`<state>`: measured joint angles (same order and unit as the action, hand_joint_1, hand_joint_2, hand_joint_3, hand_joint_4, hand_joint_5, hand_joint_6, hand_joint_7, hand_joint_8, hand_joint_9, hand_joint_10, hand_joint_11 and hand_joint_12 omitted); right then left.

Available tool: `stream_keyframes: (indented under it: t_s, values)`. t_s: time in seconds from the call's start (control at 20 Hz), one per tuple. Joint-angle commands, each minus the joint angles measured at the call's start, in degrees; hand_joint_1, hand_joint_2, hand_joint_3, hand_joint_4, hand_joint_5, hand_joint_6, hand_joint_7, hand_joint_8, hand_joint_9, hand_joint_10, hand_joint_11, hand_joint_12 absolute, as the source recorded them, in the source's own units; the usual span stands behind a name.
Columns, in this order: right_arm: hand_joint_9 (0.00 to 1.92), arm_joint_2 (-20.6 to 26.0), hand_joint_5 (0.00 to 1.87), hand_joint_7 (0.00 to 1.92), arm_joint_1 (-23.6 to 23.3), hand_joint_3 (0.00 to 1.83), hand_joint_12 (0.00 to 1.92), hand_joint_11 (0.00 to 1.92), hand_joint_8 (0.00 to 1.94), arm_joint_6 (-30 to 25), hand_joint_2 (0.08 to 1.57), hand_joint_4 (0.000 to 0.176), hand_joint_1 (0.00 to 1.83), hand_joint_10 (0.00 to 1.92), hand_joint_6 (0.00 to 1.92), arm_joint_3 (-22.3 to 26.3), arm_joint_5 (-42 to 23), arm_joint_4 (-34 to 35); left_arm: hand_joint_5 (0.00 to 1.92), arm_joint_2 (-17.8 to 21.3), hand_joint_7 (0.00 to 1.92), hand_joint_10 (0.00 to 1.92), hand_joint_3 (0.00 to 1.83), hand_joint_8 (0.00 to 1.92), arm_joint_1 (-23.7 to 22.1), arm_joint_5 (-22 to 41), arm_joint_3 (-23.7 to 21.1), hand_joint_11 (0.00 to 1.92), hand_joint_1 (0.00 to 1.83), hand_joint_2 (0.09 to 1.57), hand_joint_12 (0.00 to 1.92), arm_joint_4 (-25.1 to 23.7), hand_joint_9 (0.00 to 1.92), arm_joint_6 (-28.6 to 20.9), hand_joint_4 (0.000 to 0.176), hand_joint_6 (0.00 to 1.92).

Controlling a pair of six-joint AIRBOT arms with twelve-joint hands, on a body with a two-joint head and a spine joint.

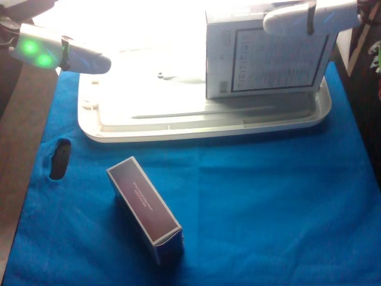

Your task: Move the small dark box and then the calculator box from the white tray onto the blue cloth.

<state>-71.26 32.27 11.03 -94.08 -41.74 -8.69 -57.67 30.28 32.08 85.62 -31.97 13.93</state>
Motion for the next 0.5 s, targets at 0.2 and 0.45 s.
stream_keyframes:
  t_s: [0.2, 0.45]
  values:
    - [0.29, -1.47, 0.04, 0.23, -1.91, 0.0, 1.13, 0.0, 0.01, -1.49, 0.71, 0.106, 0.73, 0.03, 0.0, -1.42, 0.6, -3.48, 0.0, -0.1, 0.0, 0.0, 0.0, 0.0, -0.53, 6.89, -0.21, 0.01, 0.48, 0.82, 0.01, 2.92, 0.0, 0.4, 0.112, 0.0]
    - [0.28, -2.52, 0.1, 0.22, -2.28, 0.0, 1.15, 0.0, 0.0, -2.91, 0.7, 0.076, 0.83, 0.0, 0.0, -2.43, 3.16, -6.87, 0.0, -0.02, 0.0, 0.0, 0.01, 0.0, -0.55, 7.42, -0.4, 0.0, 0.49, 0.84, 0.0, 3.01, 0.0, 0.4, 0.104, 0.0]
